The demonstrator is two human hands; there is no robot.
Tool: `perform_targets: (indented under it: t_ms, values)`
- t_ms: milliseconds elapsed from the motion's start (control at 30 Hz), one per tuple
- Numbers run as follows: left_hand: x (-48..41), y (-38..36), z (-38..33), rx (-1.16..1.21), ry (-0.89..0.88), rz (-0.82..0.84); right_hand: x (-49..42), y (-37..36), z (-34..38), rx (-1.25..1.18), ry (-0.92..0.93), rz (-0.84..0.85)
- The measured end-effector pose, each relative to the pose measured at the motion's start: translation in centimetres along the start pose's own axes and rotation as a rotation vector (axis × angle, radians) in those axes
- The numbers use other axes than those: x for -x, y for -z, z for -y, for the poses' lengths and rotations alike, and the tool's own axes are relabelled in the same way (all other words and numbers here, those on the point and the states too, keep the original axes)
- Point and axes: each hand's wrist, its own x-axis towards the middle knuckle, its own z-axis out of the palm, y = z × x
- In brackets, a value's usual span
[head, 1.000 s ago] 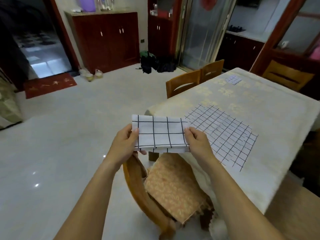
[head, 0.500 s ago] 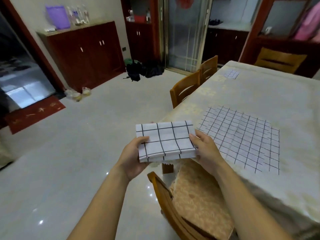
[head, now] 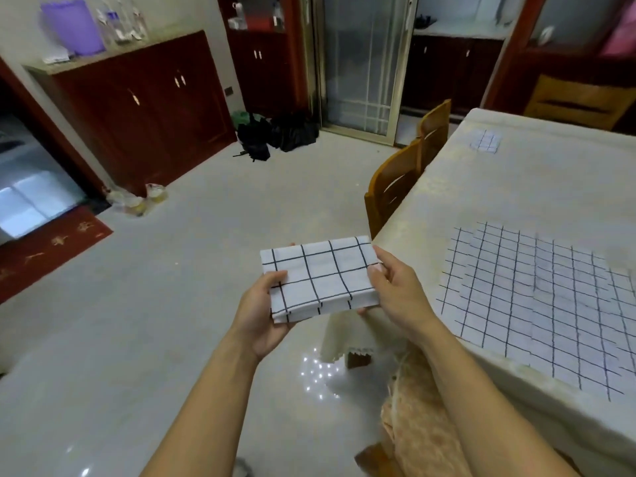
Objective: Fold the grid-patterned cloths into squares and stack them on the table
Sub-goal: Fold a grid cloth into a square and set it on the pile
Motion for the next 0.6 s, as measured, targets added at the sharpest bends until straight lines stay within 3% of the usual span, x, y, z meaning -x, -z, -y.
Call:
perform_targets:
  t_ms: [333,600]
  values:
    - [-17.4,5.0,-12.7,-0.180,0.039,0.196,-14.4,-9.6,2.2,0.116,-0.062,-0.292]
    - [-28.6,1.4,-16.8,-0.272,0.128,0.343,-22.0,-9.2,1.7,0.069,-0.115,-0.545]
